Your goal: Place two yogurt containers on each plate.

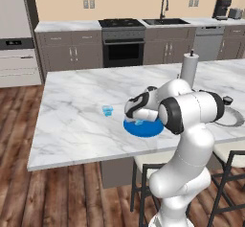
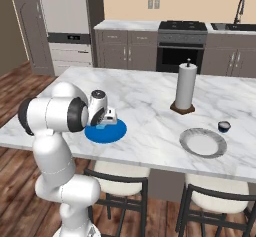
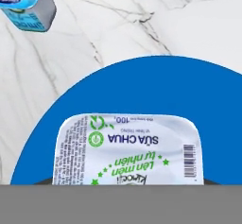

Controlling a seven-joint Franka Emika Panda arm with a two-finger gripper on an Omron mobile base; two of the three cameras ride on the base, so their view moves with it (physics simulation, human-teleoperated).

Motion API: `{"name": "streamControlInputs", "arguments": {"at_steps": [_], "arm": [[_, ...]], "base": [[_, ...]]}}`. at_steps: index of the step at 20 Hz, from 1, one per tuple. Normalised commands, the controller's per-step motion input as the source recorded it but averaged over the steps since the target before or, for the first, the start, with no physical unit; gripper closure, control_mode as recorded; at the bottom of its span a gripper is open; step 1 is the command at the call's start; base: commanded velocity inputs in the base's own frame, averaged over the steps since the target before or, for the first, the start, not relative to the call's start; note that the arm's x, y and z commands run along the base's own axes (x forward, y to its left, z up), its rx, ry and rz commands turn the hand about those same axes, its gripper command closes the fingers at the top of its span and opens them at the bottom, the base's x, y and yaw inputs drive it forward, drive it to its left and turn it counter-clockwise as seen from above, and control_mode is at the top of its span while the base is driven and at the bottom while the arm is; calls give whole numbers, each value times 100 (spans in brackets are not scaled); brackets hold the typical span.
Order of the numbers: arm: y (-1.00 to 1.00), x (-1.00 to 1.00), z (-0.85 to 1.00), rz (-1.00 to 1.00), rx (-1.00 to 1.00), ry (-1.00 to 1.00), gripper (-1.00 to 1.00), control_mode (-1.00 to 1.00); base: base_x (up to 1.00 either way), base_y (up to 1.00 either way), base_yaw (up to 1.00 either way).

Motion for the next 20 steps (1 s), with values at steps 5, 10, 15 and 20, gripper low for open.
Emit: {"name": "streamControlInputs", "arguments": {"at_steps": [5, 10, 15, 20], "arm": [[14, -2, -6, -14, 0, -3, 100, -100], [11, -3, 0, -19, 0, 0, 100, -100], [1, -1, 0, -15, 0, 0, 100, -100], [0, -2, 2, -12, 0, 0, 100, -100]], "base": [[0, 0, 0], [0, 0, 0], [0, 0, 0], [0, 0, 0]]}}
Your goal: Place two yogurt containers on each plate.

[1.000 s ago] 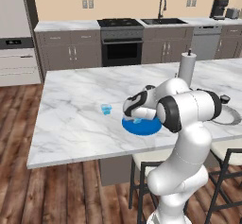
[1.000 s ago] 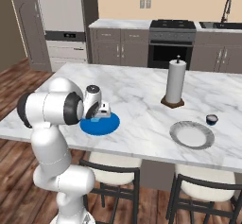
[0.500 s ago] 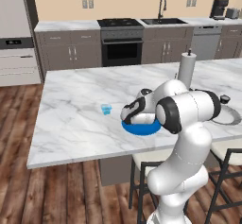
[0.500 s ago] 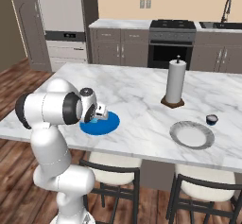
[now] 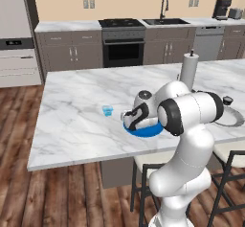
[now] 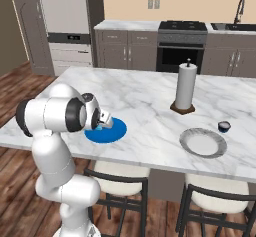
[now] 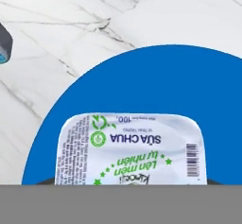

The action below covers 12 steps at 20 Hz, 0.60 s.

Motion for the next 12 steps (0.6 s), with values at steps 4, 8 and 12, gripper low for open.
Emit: {"name": "streamControlInputs", "arguments": {"at_steps": [4, 8, 12], "arm": [[-2, -9, 13, -12, 0, 2, 100, -100], [-5, -12, 8, -12, 0, 1, 100, -100], [-5, -8, 9, -9, 0, 0, 100, -100]], "base": [[0, 0, 0], [0, 0, 0], [0, 0, 0]]}}
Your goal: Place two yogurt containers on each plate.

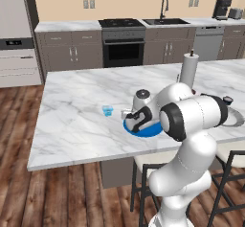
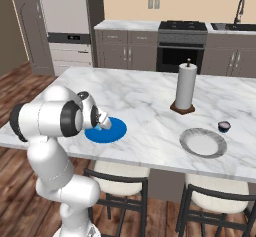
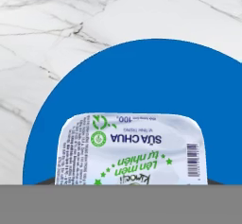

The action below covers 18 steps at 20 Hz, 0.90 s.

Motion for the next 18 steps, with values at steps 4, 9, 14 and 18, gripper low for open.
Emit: {"name": "streamControlInputs", "arguments": {"at_steps": [4, 9, 14, 18], "arm": [[-4, -10, 17, -7, 0, 0, 100, -100], [0, -8, 5, -6, 1, 1, 100, -100], [0, 0, 0, -1, 4, 7, 100, -100], [0, 0, 0, 0, 5, 9, 100, -100]], "base": [[0, 0, 0], [0, 0, 0], [0, 0, 0], [0, 0, 0]]}}
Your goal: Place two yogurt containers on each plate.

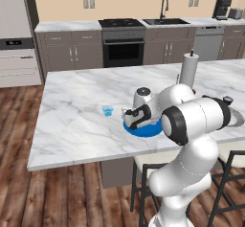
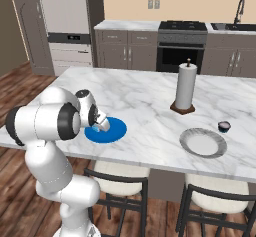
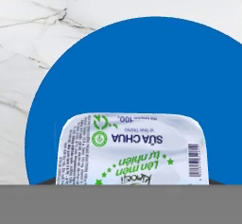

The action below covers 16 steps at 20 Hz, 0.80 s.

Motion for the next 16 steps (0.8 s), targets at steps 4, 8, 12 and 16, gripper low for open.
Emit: {"name": "streamControlInputs", "arguments": {"at_steps": [4, 8, 12, 16], "arm": [[0, 0, 0, 0, 5, 3, 100, -100], [0, 0, 0, 0, 3, 0, 100, -100], [0, 0, 0, 0, 2, 0, -100, -100], [0, -1, 2, 0, 1, 0, -100, -100]], "base": [[0, 0, 0], [0, 0, 0], [0, 0, 0], [0, 0, 0]]}}
